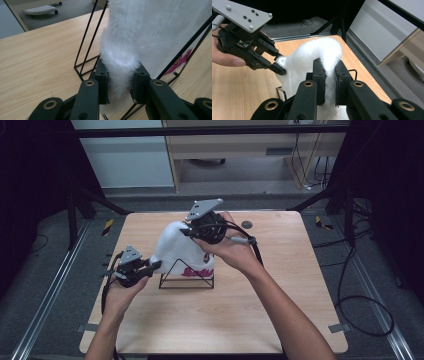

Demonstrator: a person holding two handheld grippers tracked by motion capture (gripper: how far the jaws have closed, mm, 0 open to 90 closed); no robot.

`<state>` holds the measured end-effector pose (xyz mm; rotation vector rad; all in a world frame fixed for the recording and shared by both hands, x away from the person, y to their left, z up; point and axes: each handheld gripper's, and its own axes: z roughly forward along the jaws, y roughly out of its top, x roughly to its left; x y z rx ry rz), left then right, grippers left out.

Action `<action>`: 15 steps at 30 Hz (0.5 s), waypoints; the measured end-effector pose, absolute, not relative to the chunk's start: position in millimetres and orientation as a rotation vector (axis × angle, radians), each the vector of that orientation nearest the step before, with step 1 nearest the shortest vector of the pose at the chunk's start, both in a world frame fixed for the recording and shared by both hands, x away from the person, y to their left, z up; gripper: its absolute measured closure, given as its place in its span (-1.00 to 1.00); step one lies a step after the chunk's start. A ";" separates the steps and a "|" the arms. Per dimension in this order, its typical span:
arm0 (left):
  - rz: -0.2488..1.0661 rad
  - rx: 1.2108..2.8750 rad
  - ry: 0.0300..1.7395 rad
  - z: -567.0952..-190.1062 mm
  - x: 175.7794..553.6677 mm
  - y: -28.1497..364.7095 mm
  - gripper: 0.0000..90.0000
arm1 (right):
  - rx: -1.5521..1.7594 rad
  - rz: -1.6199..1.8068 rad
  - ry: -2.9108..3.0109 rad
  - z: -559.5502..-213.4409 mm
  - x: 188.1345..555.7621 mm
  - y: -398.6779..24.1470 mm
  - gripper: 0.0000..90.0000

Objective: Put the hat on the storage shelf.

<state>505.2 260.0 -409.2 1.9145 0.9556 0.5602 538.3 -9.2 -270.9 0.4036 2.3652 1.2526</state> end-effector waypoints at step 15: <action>0.540 1.919 0.971 -420.3 504.4 264.0 0.57 | 0.398 1.243 2.394 -279.8 537.6 -4.0 0.83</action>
